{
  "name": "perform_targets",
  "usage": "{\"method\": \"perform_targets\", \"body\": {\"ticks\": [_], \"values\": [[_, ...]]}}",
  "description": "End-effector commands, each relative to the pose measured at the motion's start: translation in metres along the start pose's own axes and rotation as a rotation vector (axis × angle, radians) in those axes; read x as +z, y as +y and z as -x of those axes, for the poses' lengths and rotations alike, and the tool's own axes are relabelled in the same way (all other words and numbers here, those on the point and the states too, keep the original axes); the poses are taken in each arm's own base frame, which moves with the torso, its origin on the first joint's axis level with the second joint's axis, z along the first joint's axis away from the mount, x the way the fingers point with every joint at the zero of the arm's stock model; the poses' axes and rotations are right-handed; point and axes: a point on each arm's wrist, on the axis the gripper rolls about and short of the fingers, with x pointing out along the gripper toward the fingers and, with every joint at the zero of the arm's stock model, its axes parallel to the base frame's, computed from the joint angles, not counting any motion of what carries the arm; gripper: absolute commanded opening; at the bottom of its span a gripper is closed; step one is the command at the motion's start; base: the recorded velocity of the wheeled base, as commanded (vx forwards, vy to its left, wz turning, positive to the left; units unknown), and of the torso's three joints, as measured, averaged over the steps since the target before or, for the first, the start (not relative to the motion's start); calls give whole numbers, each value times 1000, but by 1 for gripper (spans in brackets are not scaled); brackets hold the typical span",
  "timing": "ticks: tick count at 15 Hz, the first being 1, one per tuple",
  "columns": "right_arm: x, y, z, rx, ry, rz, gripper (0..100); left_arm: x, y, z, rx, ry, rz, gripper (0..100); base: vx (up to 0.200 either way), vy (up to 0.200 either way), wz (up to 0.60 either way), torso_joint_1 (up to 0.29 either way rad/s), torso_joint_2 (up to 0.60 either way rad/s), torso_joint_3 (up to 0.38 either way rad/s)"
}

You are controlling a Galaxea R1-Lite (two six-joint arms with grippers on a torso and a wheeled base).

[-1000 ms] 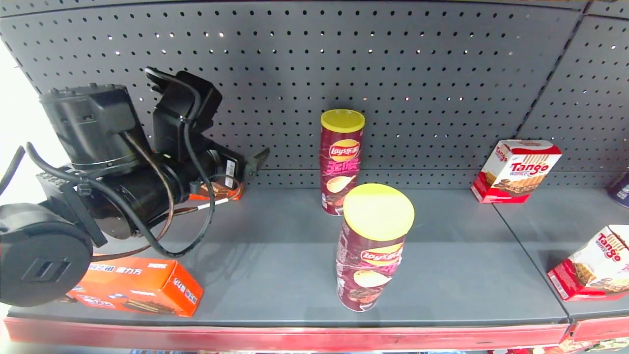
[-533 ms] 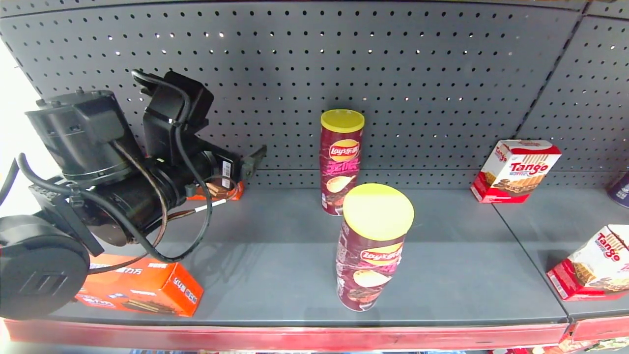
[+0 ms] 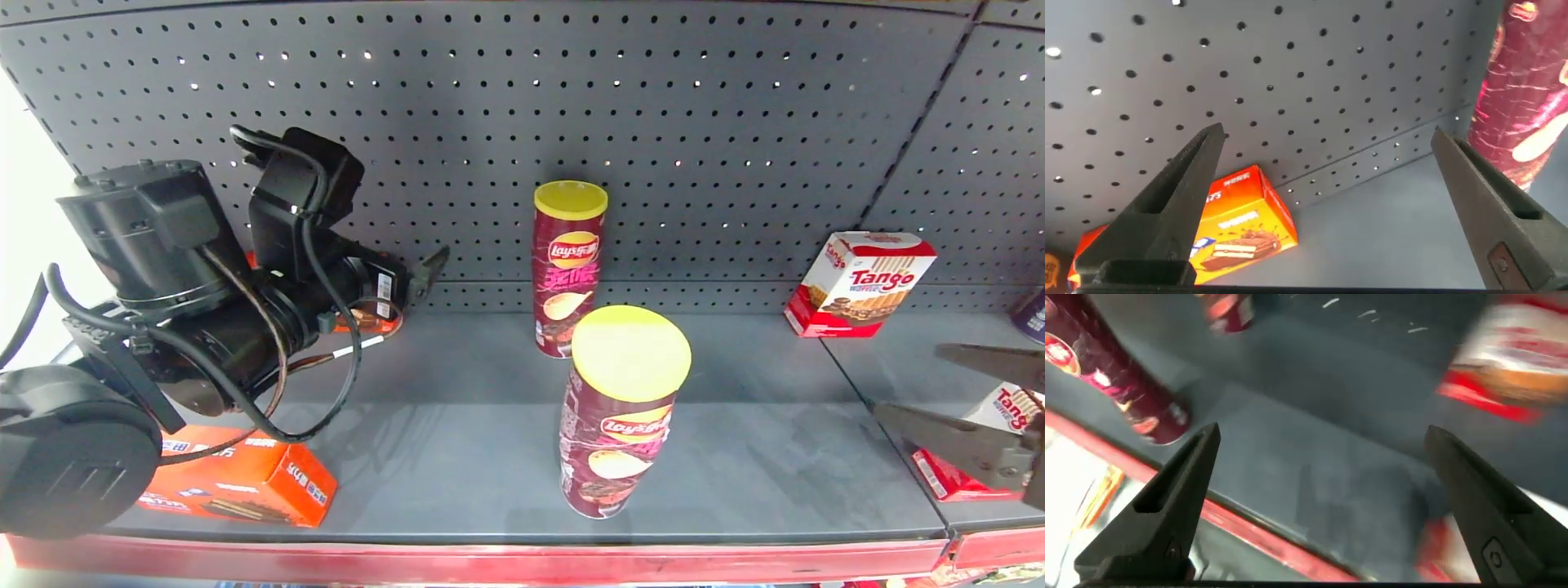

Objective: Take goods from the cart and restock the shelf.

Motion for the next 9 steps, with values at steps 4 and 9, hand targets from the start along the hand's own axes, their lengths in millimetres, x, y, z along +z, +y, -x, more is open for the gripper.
{"method": "perform_targets", "body": {"ticks": [4,9], "values": [[-22,23,-59,104,194,33,100,-2,3,10,6,10,-1,100,0,0,0,0,0,0],[-29,41,-75,184,250,62,100,0,4,10,8,1,1,100,0,0,0,0,0,0]]}}
